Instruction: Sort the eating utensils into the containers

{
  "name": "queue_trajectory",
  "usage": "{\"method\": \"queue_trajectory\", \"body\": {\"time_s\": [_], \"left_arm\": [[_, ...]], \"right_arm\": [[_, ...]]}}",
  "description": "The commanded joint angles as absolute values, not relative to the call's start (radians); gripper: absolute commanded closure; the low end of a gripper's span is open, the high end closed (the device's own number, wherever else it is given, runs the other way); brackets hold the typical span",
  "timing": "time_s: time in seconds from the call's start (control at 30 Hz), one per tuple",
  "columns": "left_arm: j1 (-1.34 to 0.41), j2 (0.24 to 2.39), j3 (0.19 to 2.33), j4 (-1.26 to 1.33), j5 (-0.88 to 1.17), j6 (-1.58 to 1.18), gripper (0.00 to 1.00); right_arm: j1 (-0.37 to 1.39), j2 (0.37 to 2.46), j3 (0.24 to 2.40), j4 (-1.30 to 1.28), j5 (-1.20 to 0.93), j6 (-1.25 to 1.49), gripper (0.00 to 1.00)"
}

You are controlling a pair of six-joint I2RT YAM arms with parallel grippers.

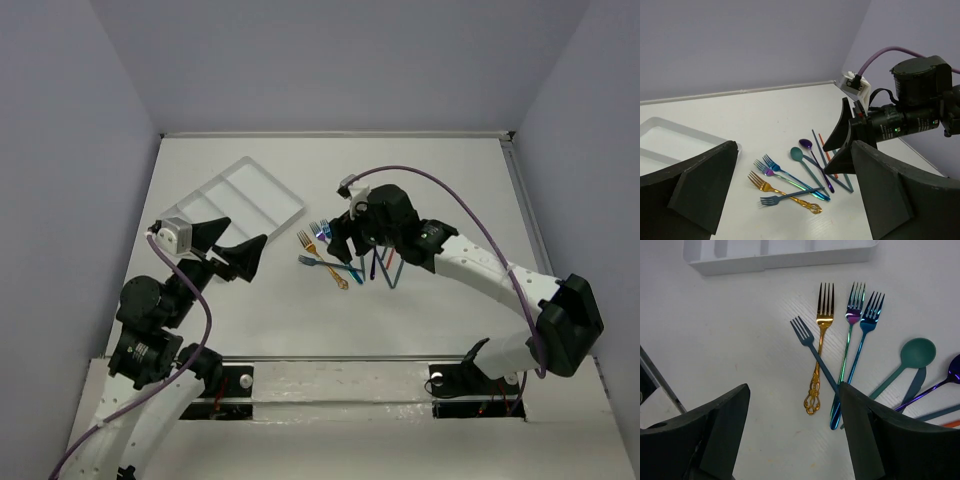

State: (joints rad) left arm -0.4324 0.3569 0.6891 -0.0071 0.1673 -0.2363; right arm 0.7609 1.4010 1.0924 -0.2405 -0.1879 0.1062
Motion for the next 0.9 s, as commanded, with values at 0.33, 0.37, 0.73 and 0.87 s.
{"method": "queue_trajectory", "body": {"time_s": [0.33, 0.37, 0.73, 0.87], "left_arm": [[-0.439, 0.362, 0.729, 0.020, 0.187, -0.216, 0.01], [-0.439, 0.362, 0.729, 0.020, 0.186, -0.216, 0.01], [-0.439, 0.377, 0.729, 0.020, 0.187, -0.216, 0.01], [-0.430, 0.385, 0.729, 0.020, 0.192, -0.218, 0.01]], "right_arm": [[0.769, 1.542, 1.163, -0.275, -0.152, -0.078, 0.38], [0.769, 1.551, 1.175, -0.279, -0.161, -0.089, 0.38], [0.769, 1.736, 1.288, -0.364, -0.166, -0.152, 0.47], [0.769, 1.790, 1.315, -0.374, -0.190, -0.155, 0.52]]}}
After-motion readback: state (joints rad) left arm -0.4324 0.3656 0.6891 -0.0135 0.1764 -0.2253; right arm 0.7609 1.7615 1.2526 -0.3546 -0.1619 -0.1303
